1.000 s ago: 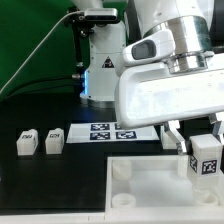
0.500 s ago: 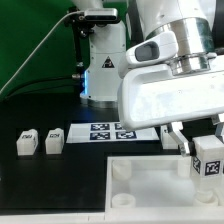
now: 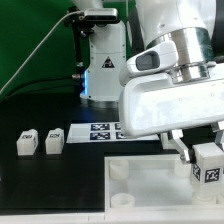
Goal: Assemble one leg
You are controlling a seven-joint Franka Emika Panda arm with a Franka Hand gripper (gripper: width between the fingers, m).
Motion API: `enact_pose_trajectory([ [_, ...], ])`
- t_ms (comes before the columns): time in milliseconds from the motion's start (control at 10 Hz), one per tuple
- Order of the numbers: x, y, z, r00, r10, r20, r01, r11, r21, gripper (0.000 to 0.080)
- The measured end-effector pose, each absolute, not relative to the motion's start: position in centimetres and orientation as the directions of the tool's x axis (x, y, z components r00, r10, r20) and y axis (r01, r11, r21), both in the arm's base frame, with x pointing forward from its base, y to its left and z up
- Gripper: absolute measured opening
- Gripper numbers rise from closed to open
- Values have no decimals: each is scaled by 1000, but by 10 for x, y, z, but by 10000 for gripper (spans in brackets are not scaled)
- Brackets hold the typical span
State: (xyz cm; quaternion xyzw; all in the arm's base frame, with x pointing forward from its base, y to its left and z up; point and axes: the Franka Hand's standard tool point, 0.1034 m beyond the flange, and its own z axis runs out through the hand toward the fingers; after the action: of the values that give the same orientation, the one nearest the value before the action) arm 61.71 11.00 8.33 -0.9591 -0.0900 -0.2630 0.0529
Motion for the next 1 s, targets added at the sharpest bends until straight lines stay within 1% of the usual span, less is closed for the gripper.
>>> enact_pose_trajectory([
  [200, 621, 112, 83, 801, 134, 584, 195, -980, -43, 294],
  [500, 617, 113, 83, 810, 128, 573, 188, -981, -47, 294],
  [600, 617, 113, 83, 810, 127, 572, 188, -981, -47, 470],
  [700, 617, 113, 83, 810, 127, 572, 188, -981, -47, 587],
  [800, 617, 113, 83, 810, 127, 572, 188, -981, -47, 587],
  [900, 617, 113, 83, 810, 127, 572, 188, -981, -47, 637],
  [1000, 617, 113, 83, 810, 127, 572, 188, -981, -47, 646],
])
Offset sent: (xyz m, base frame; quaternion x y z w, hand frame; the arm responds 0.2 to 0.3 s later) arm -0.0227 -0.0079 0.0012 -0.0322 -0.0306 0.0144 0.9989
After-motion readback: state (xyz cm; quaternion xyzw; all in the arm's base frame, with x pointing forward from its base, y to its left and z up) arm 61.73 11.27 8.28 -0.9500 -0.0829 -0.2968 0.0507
